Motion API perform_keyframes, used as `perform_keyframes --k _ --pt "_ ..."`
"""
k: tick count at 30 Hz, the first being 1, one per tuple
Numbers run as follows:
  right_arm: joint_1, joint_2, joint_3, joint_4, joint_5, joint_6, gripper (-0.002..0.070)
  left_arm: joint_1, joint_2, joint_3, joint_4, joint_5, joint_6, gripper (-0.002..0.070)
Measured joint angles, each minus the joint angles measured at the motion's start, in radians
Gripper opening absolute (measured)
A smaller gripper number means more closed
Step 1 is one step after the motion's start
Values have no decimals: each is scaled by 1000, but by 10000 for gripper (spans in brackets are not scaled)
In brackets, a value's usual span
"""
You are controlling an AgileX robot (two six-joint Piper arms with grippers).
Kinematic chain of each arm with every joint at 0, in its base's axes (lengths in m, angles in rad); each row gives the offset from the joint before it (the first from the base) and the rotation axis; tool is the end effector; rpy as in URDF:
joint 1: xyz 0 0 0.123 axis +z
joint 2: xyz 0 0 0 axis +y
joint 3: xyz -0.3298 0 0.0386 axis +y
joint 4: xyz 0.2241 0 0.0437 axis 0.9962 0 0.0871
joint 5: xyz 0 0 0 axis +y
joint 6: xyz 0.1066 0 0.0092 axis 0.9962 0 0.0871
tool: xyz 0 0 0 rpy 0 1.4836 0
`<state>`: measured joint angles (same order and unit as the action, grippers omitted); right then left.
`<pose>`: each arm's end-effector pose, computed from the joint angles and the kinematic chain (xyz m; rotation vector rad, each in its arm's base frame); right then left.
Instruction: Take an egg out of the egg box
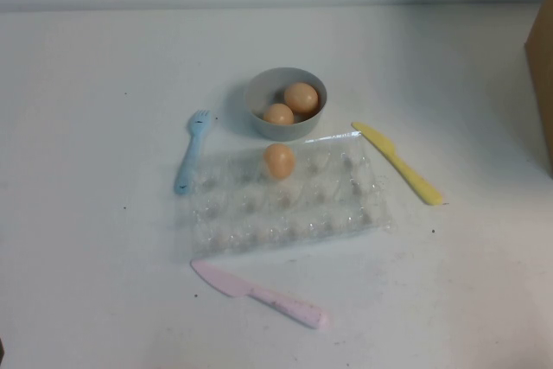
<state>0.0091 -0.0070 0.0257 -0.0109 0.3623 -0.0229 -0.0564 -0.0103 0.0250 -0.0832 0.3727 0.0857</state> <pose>-0.0028 -0.0004 0.1677 -0.0367 1.8643 -0.0202 -0.0035 -0.0031 0.1670 0.0813 1.8684 -0.0616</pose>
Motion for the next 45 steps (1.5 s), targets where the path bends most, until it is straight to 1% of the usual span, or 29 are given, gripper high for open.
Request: perform_keyframes --k 11,14,16,20,25,27,29,33,39,45 --pt "0 0 0 4 0 0 -17 0 0 0 0 0 0 -5" --pt "0 0 0 38 0 0 -17 0 0 0 0 0 0 -4" --pt "0 0 0 98 0 0 -17 0 0 0 0 0 0 -5" --pt "0 0 0 329 0 0 -17 -8 0 0 0 0 0 -5" --pt "0 0 0 848 -5 0 -17 -9 0 0 0 0 0 -5" --pt "0 0 0 993 -22 0 -17 -9 0 0 0 0 0 -5" --pt "0 0 0 1073 -37 0 -17 -9 0 0 0 0 0 -5" --pt "0 0 0 1117 -48 -4 -17 -9 0 0 0 0 0 -5" --pt "0 0 0 1125 -56 -9 -17 -9 0 0 0 0 0 -5" --pt "0 0 -3 1125 -68 -147 -17 -9 0 0 0 0 0 -5"
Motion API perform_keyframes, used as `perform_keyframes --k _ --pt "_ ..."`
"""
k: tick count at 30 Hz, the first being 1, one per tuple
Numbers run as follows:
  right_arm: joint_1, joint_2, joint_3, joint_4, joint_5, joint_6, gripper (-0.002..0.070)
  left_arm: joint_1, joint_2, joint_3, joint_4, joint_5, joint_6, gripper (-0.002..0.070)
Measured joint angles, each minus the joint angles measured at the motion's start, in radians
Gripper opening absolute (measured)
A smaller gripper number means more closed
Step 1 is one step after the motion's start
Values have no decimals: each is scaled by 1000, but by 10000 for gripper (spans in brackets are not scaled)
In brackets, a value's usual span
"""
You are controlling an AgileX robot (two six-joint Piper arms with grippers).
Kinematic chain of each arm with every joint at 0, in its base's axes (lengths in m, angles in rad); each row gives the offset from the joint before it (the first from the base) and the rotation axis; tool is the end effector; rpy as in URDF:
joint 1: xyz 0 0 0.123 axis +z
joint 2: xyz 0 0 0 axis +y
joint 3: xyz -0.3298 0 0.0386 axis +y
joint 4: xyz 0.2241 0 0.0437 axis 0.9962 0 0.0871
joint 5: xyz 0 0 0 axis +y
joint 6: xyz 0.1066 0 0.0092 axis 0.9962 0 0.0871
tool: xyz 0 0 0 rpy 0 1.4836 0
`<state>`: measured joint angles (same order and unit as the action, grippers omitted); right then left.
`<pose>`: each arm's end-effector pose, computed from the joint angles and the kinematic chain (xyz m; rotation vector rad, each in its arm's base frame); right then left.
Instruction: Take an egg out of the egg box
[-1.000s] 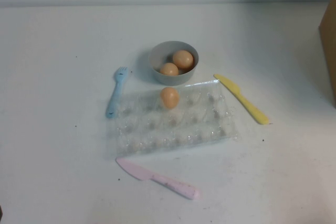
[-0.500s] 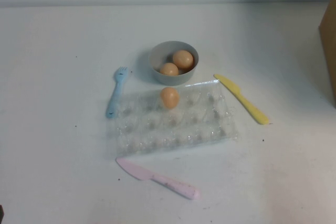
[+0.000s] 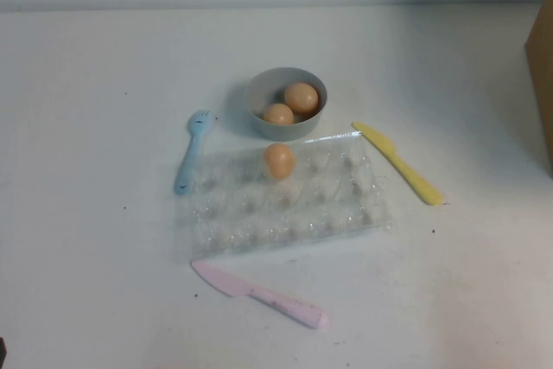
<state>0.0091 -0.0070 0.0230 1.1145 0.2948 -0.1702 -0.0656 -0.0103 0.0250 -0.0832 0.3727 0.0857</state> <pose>-0.0025 0.0280 0.1930 0.5628 1.6186 0.9223 -0.0035 -0.0030 0.1670 0.0899 1.8681 -0.0679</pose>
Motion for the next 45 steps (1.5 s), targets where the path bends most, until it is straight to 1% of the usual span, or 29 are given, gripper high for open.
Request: perform_keyframes --k 2,4,8,11,14,15,17,19,22,26,31,36,40,45 --pt "0 19 -32 -20 32 -86 -17 0 0 0 0 0 0 -5" --pt "0 82 -85 -87 64 -147 -17 0 0 0 0 0 0 -5" --pt "0 291 -187 -184 90 -188 -17 0 0 0 0 0 0 -5" --pt "0 430 -251 -164 70 -199 -17 0 0 0 0 0 0 -5" --pt "0 547 -281 -65 45 -229 -17 0 0 0 0 0 0 -5" --pt "0 580 -289 -47 58 -265 -17 0 0 0 0 0 0 -5" --pt "0 645 -322 -31 117 -429 -17 0 0 0 0 0 0 -5" --pt "0 706 -369 -30 203 -553 -17 0 0 0 0 0 0 -5" --pt "0 802 -473 -66 306 -636 -17 0 0 0 0 0 0 -5" --pt "0 936 -655 -185 420 -637 -17 0 0 0 -12 0 0 -5" --pt "0 1111 -899 -335 606 -615 -17 0 0 0 -14 0 0 -5" --pt "16 1260 -1097 -440 752 -595 -17 0 0 0 -18 0 0 -5" --pt "82 1363 -1237 -551 824 -548 -17 0 0 0 -18 0 0 -5" --pt "228 1507 -1379 -702 866 -495 -17 0 0 0 -19 0 0 -5"
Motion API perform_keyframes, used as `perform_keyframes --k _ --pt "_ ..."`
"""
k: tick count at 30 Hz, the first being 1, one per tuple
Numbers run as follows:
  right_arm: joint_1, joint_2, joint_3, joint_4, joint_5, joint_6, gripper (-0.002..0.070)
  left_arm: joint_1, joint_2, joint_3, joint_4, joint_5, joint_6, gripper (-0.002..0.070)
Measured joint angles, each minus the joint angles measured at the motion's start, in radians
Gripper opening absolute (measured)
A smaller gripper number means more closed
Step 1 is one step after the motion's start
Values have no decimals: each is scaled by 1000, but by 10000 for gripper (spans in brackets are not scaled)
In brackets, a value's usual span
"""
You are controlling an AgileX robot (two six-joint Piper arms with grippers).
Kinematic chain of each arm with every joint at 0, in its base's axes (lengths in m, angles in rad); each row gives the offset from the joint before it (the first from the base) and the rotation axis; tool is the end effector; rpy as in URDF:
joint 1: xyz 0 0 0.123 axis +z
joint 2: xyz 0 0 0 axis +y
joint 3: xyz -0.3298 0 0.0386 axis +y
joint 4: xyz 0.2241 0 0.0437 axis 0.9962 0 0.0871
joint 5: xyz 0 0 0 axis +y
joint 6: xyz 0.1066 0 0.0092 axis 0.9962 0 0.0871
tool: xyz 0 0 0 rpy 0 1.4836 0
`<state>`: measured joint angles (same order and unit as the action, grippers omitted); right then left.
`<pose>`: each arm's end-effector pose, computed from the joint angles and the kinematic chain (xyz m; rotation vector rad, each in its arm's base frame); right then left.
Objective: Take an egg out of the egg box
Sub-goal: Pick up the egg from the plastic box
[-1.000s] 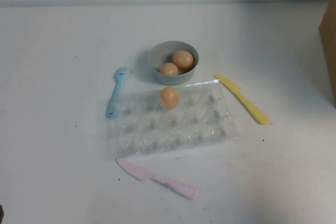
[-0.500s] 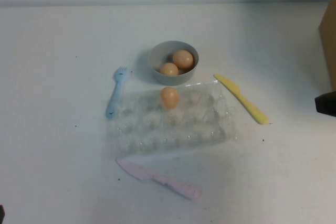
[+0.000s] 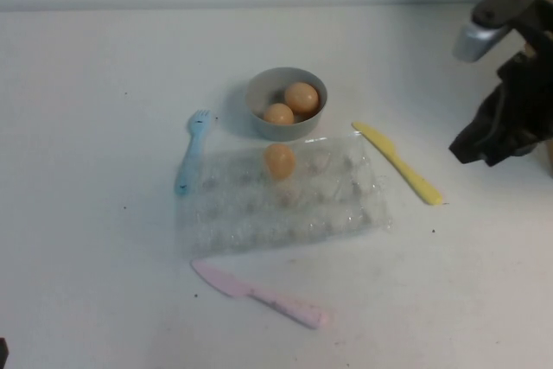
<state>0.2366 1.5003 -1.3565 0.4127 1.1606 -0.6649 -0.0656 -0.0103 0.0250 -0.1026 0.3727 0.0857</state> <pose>0.2637 0.1041 0.3736 -1.0482 2.4681 0.4397 -0.0036 -0.0038 0.1671 0.0778 1.8683 -0.0870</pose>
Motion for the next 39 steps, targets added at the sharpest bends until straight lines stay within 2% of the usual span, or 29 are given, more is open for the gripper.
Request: perform_keyframes --k 6,9,12,17,20,28,39 --pt "105 173 -151 -59 7 14 -15 0 0 0 -1 0 0 -5" --pt "138 261 -235 -63 9 12 17 0 0 0 -1 0 0 -5" --pt "166 336 -316 -70 13 -21 117 0 0 0 -1 0 0 -5" --pt "217 446 -447 -76 5 -108 368 0 0 0 -1 0 0 -5" --pt "250 507 -516 -87 -32 -165 449 0 0 0 -1 0 0 -5" --pt "306 646 -635 -95 -104 -266 481 0 0 0 -1 0 0 -5" --pt "315 721 -644 -101 -144 -292 482 0 0 0 -1 0 0 -5"
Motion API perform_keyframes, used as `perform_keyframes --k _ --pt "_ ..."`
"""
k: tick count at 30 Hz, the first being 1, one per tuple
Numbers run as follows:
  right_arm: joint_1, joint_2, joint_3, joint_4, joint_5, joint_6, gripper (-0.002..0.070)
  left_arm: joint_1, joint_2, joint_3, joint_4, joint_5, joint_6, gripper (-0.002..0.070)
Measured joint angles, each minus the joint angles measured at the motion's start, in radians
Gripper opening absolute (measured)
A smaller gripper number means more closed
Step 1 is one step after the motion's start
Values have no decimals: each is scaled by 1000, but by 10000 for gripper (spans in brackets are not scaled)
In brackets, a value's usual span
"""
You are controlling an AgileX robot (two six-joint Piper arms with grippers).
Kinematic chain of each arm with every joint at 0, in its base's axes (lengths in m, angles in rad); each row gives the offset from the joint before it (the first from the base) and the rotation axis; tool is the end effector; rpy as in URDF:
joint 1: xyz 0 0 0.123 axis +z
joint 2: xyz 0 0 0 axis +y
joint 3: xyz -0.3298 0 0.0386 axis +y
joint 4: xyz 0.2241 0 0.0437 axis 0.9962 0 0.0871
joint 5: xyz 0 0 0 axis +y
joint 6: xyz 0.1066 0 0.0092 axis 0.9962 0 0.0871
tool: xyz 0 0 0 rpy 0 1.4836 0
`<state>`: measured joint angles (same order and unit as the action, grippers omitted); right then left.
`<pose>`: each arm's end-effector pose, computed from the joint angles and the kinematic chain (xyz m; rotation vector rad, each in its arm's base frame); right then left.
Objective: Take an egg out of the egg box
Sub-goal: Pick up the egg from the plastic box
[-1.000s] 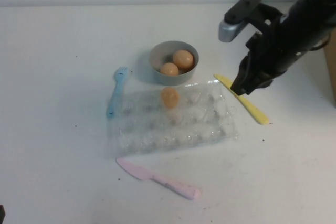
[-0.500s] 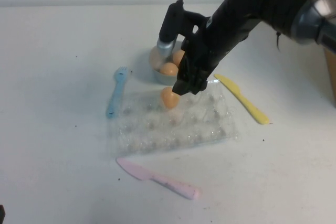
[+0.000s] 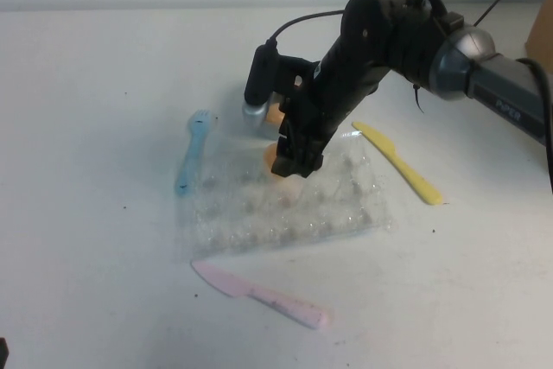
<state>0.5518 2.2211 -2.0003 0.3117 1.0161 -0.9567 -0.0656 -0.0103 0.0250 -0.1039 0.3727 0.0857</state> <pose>0.4136 0.2874 0.2623 -1.7135 2.0339 0.2793 -0.0036 -0.0038 0.1671 0.0770 1.8683 -0.0883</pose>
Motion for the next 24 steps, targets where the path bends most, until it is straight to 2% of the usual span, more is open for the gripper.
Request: perform_keyframes --k 11,24 --pt "0 7 -2 0 -84 -37 482 0 0 0 0 0 0 -5" --pt "0 60 -8 33 -93 -37 480 0 0 0 0 0 0 -4"
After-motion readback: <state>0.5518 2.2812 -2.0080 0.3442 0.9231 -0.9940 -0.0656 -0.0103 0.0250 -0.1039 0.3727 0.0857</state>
